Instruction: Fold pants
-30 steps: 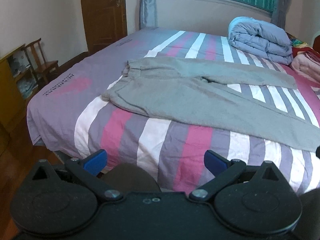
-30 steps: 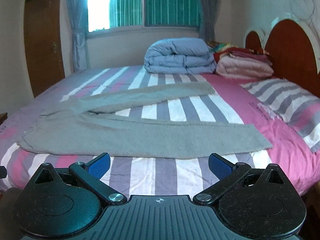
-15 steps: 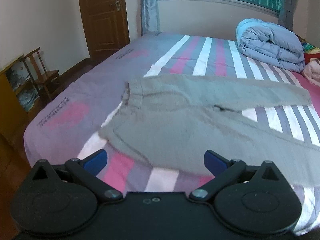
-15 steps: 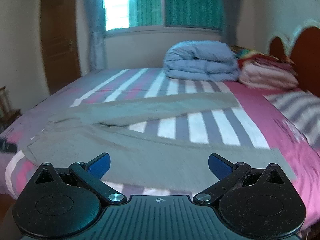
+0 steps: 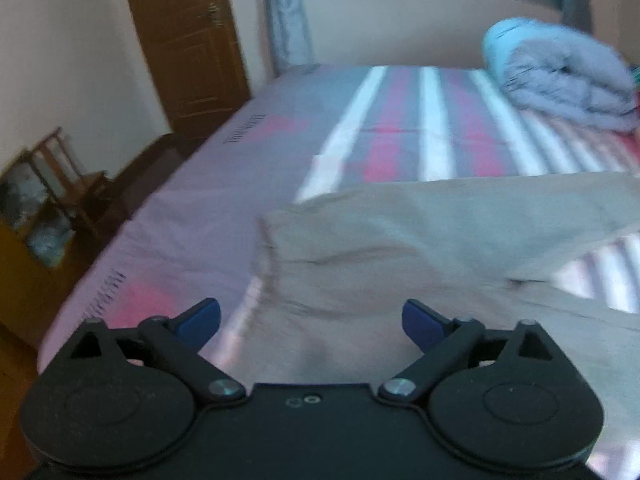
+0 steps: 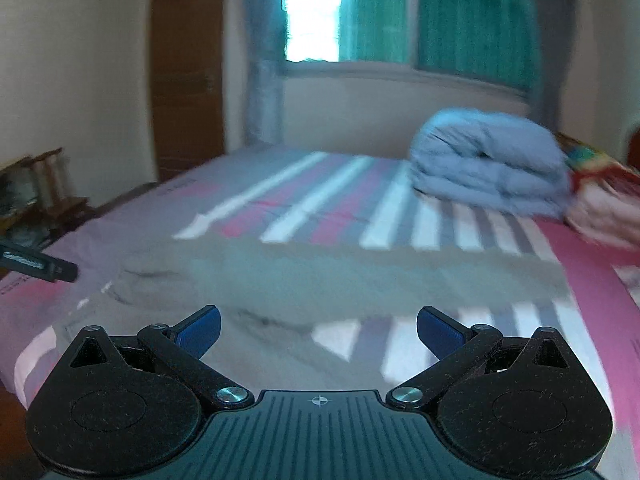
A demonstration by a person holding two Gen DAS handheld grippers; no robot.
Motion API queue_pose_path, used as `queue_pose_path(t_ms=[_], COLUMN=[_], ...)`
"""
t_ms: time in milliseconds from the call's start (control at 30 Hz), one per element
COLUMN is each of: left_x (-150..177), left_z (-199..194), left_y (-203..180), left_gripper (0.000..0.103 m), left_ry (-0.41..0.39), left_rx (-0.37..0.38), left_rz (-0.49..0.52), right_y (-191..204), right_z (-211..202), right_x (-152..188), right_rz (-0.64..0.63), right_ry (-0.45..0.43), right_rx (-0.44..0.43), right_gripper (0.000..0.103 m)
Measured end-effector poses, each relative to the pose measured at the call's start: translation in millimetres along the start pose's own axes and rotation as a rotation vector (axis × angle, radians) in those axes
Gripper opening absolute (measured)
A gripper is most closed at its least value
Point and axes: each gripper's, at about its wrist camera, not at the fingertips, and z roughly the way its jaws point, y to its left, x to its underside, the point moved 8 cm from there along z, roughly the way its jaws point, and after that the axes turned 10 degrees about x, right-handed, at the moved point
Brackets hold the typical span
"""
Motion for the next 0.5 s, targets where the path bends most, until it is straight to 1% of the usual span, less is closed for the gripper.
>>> queue_pose_path(t_ms=[67, 133, 200, 267, 333, 400, 500], left_x=[-7, -9, -13, -20, -23, -22, -30], left_z=[25, 57, 87, 109, 135, 161, 195], left_y=[18, 38, 56, 67, 72, 79, 84], left_gripper=[0.082, 0.069, 0.065, 0.066, 0.073, 0.074, 0.075], left_ry=[0.032, 0.088, 0.125, 0.139, 0.161, 0.179, 0.200], left_rx=[-0.027, -0.002, 0.020, 0.035, 0.048, 0.046, 0.047], left_rz=[-0.003, -0.042, -0.099, -0.124, -0.149, -0.166, -0.193], right_y=[10, 20, 29, 41, 54, 66, 83], right_z=[30, 66, 99, 135, 169, 203, 255], right_x=[-8, -12, -13, -15, -18, -20, -22], right_rz=[-0.067, -0.121, -0.155, -0.186, -0.217, -0.258, -0.327], right_ry=[0.011, 0.051, 0.087, 0.114, 0.144, 0.162, 0.182], right_rx=[-0.044, -0.082, -0.116, -0.162, -0.211, -0.237, -0.253], right_gripper=[0.103, 0.103, 0.103, 0.103, 0.103, 0.103, 0.103])
